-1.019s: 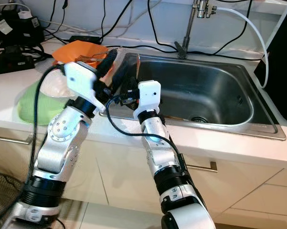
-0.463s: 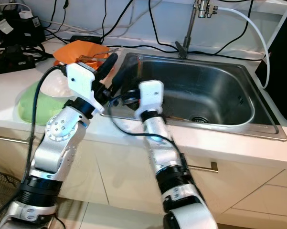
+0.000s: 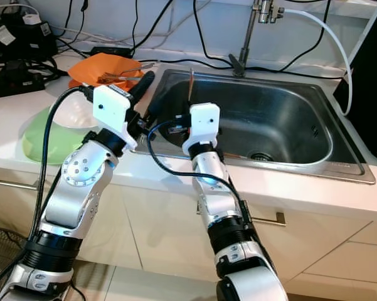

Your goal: Kitchen organization

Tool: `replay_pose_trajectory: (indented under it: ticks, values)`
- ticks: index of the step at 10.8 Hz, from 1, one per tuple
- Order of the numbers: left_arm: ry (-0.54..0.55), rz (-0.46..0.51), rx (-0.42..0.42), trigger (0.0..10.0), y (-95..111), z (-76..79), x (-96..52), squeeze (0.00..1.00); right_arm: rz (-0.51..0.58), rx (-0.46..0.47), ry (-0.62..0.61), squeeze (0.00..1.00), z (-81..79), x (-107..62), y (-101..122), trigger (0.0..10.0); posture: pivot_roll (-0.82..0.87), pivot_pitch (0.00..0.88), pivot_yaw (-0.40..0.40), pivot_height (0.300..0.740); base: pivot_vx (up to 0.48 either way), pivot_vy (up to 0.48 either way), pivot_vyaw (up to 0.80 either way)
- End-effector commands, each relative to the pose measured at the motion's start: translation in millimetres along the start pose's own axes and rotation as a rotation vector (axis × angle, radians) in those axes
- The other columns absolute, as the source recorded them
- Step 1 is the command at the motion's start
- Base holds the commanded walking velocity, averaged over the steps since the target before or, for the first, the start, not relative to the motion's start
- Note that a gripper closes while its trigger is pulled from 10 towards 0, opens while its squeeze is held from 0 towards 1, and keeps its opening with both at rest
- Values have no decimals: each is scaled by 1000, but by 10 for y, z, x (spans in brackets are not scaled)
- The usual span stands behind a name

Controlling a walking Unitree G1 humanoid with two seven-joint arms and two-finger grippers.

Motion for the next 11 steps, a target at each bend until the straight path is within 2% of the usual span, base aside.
replay_pose_trajectory:
  ticks: [1,3,4,6,7,8,9,10,11]
  values:
    - [26,-17,53,10000,-36,-50,0,0,37,-8,-19,0,58,43,115,10000,229,12,0,740,0,0,0]
    - [66,-36,134,10000,-71,-113,-8,0,43,-14,-34,0,130,27,136,10000,227,13,-1,740,0,0,0]
    - [91,-25,124,10000,-55,-141,-2,0,35,-24,-49,0,176,7,114,10000,227,13,-1,740,0,0,0]
    - [87,-1,17,10000,-27,-118,-8,0,31,-48,-83,0,313,-3,112,10000,224,12,-2,740,0,0,0]
    - [51,8,-40,10000,-13,-49,-20,0,29,-79,-117,0,444,2,128,10000,224,12,-2,740,0,0,0]
    - [31,3,-60,10000,-26,-6,-35,0,28,-97,-145,0,554,10,147,10000,224,12,-2,740,0,0,0]
    - [13,-15,-80,10000,-66,35,-55,0,27,-121,-168,0,669,20,173,10000,228,7,-7,740,0,0,0]
    - [-48,-54,-115,10000,-147,143,-91,0,20,-160,-203,0,831,35,204,10000,228,0,-10,740,0,0,0]
    - [-107,-108,-124,10000,-261,251,-137,0,5,-176,-211,0,896,46,194,10000,229,0,-10,740,0,0,0]
Point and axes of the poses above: a point about 5 cm out from each wrist's last joint towards the gripper, its own x axis pointing out of the wrist towards the gripper, its own y axis along the axis of the wrist's last joint, z = x × y, the point moved 4 cm from there along x, pointing out of the wrist towards the gripper, and after that the axes turned 7 degrees about x, right-handed, at the moved point
